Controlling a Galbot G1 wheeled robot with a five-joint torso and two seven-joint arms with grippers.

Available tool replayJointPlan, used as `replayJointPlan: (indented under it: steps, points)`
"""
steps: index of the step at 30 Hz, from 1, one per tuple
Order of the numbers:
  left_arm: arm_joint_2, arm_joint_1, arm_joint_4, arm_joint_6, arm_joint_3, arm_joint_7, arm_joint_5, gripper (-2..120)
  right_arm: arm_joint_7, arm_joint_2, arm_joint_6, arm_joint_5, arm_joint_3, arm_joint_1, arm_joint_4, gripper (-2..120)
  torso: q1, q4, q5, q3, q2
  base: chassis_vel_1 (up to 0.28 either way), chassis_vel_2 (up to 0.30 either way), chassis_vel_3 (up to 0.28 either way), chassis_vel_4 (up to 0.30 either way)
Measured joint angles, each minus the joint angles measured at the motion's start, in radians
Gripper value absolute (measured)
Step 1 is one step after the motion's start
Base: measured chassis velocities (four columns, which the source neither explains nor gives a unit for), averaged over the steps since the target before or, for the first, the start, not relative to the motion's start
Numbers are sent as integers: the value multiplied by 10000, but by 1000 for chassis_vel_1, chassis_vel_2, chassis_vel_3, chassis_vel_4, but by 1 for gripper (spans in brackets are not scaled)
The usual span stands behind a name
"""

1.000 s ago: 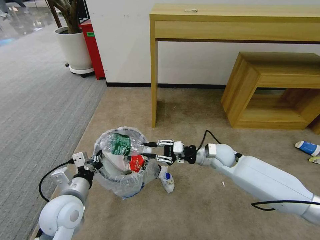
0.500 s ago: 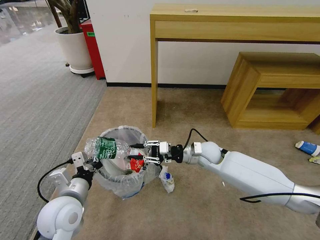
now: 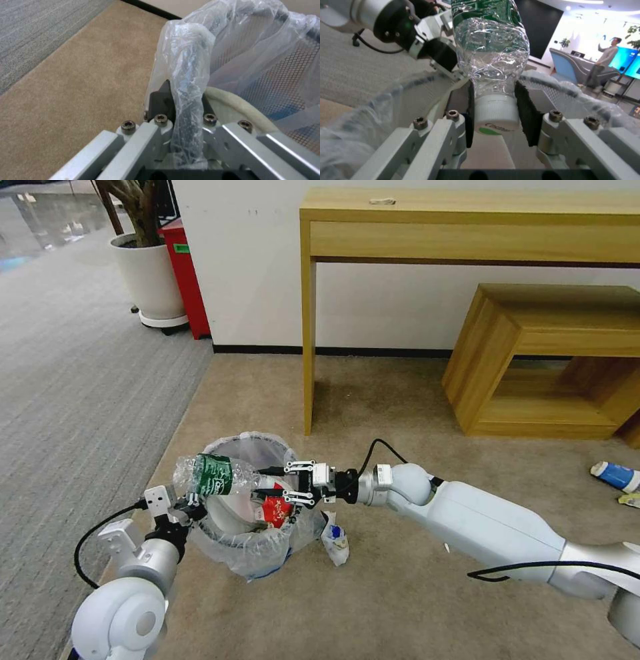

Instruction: Pick up the trash bin and place the garbage on the floor into it.

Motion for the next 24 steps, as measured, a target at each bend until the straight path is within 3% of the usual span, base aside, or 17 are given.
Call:
replayJointPlan:
  steps: [20,24]
  points:
    - [-16,100,-201,-41,14,84,63,2,-63,-34,179,-202,109,-123,-385,26,0,0,1,0,0,0,0,0,0]
    - [-24,94,-200,-44,15,87,62,2,-69,-126,120,-235,177,-167,-303,32,0,0,1,0,0,0,0,0,0]
